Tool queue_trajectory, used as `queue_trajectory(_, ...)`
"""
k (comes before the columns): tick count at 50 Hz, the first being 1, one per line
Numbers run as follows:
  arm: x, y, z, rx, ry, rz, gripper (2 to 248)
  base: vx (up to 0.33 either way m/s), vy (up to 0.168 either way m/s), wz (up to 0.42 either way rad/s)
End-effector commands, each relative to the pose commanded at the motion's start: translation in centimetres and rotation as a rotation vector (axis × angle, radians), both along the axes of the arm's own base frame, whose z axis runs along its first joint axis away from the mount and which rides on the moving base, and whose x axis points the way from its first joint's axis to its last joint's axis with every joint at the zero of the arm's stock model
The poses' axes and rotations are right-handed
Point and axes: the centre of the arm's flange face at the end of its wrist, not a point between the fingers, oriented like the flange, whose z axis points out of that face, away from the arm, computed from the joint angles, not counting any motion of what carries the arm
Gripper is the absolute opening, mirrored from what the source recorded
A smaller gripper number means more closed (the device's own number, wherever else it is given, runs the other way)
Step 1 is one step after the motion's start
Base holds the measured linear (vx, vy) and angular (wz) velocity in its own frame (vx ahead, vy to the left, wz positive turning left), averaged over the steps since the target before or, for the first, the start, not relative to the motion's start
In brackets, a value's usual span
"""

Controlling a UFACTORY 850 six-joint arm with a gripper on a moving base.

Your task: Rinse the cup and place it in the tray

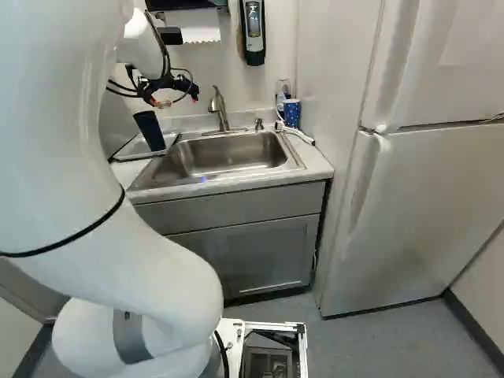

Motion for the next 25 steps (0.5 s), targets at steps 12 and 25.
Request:
queue_trajectory(12,-2.0,-1.7,-0.1,0.001,-0.002,-0.020,247,0.000,0.000,0.000)
queue_trajectory(25,-3.7,-3.7,-0.1,0.002,-0.005,-0.051,247,0.000,0.000,0.000)
